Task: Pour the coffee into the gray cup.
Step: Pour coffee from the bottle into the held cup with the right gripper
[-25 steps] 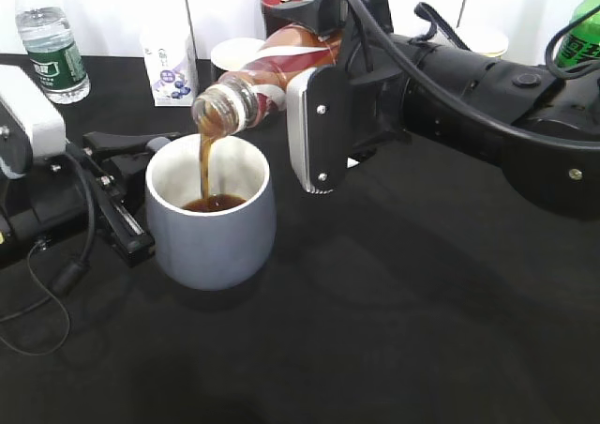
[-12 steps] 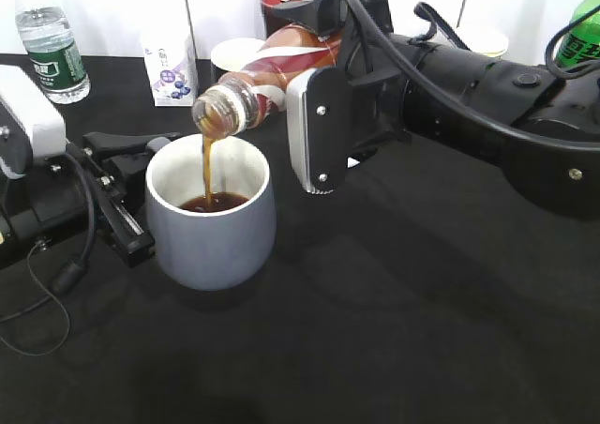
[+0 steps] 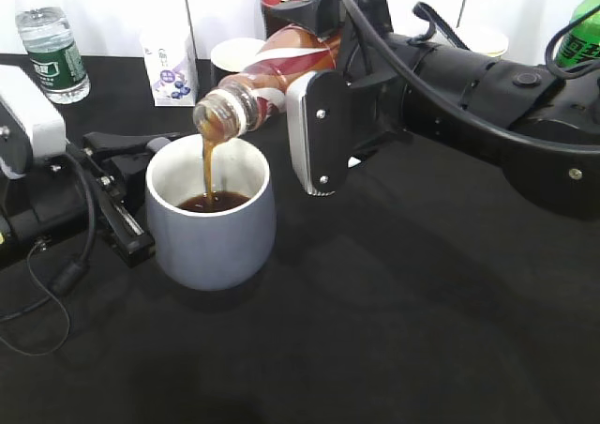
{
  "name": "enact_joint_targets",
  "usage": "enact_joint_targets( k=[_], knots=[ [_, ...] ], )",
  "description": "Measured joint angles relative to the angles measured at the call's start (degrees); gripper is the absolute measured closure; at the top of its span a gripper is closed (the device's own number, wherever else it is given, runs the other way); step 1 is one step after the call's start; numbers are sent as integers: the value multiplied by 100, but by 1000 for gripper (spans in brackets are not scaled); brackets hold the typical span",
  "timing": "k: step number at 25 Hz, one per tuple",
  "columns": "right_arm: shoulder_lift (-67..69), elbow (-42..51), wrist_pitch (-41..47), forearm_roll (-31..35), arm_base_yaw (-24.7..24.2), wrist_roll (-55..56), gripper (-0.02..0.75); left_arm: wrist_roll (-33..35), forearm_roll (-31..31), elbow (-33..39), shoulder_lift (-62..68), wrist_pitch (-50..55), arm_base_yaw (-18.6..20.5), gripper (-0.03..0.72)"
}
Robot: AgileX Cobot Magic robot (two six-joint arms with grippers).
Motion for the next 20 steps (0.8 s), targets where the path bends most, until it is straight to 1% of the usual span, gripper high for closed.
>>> enact_joint_targets(
  k=[20],
  knots=[
    [0, -6, -129, 0, 0, -114, 211, 10, 0, 0, 0, 16, 0, 647]
  ],
)
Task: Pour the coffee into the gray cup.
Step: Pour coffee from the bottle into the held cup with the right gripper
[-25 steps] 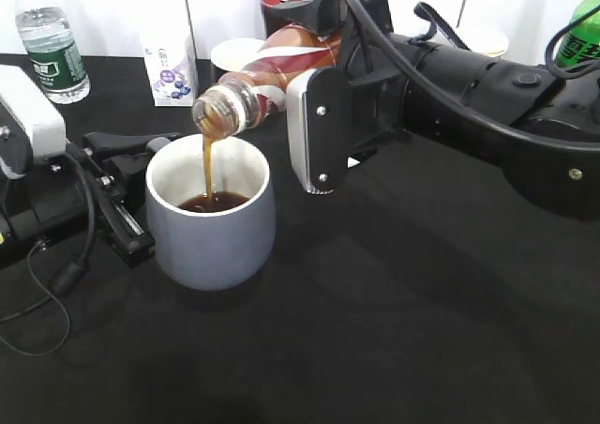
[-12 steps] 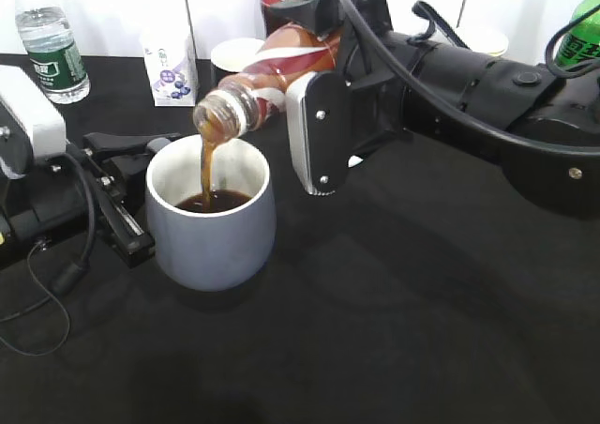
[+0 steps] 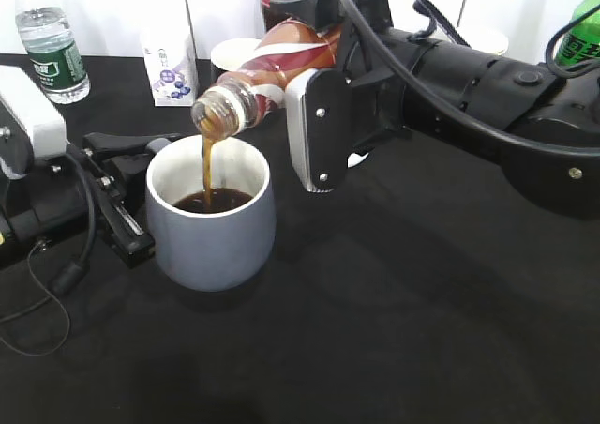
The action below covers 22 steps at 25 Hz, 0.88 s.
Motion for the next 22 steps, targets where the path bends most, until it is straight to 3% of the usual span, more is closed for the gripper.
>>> enact_joint_targets(
  k=[8, 16, 19, 22],
  knots=[
    [0, 0, 30, 0, 0, 23, 211, 4, 0, 0, 0, 0, 0, 647],
    [-6, 0, 193, 4, 0, 1062, 211, 4, -54, 0, 0, -210, 0, 647],
    [-6, 0, 213, 4, 0, 2292, 211, 4, -89, 0, 0, -210, 0, 647],
    [-6, 0, 214, 4, 0, 4518, 211, 4, -375, 0, 0, -210, 0, 647]
  ],
)
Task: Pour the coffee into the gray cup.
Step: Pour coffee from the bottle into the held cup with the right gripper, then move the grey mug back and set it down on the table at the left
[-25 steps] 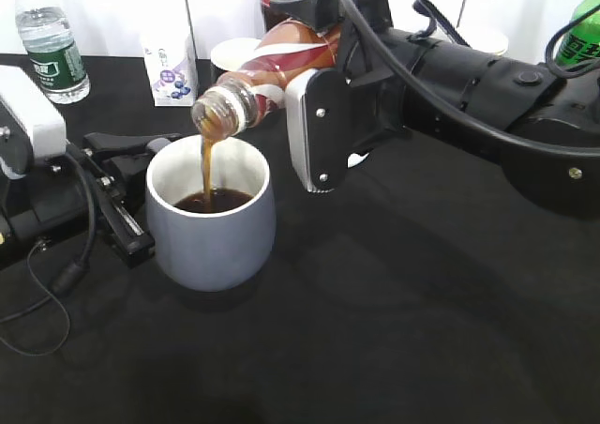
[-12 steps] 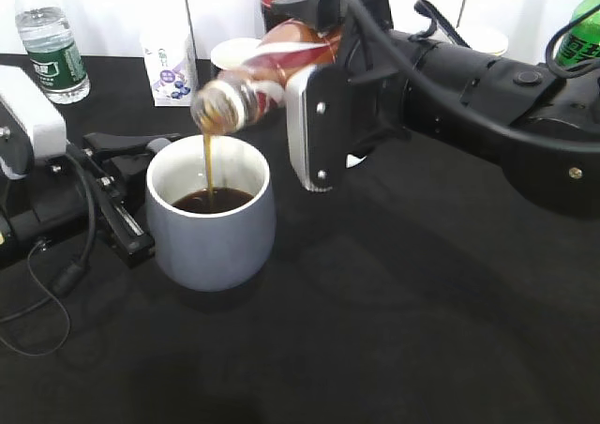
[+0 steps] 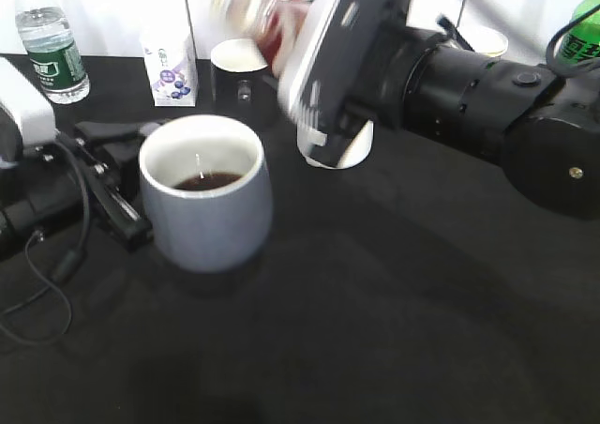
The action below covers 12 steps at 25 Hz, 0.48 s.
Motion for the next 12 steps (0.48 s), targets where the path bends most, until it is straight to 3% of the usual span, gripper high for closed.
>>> enact_joint_targets(
  k=[3, 5, 9, 12],
  knots=[
    [0, 0, 0, 0, 0, 2501, 211, 0, -363, 0, 0, 0, 0, 647],
    [0, 0, 0, 0, 0, 3317, 211, 2, -724, 0, 0, 0, 0, 647],
    [0, 0, 0, 0, 0, 3568, 211, 451, -2046, 2, 0, -13, 250, 647],
    [0, 0, 0, 0, 0, 3569, 211, 599, -2823, 6, 0, -263, 901, 647]
  ],
)
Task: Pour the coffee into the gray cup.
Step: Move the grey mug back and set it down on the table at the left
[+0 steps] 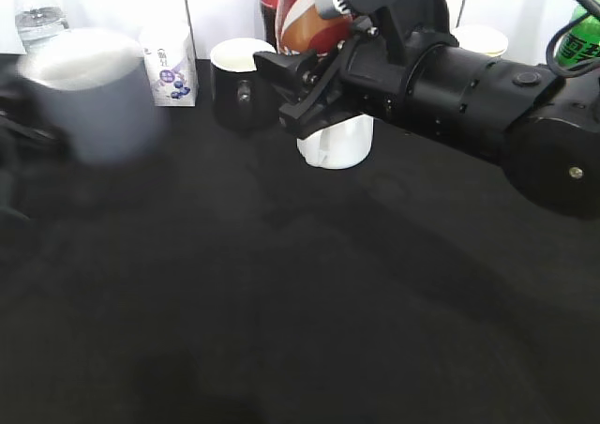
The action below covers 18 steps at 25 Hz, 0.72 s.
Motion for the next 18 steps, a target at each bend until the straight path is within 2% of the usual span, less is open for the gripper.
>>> enact_joint_targets(
  k=[4, 6, 18],
  knots=[
    [0, 0, 0, 2, 0, 6, 211, 26, -50, -17, 183, -156, 911, 647],
    [0, 0, 0, 2, 0, 6, 211, 31, -63, -229, 530, -144, 1096, 647],
    [0, 0, 0, 2, 0, 15, 211, 31, -64, -2485, 2973, 21, 1107, 647]
  ],
)
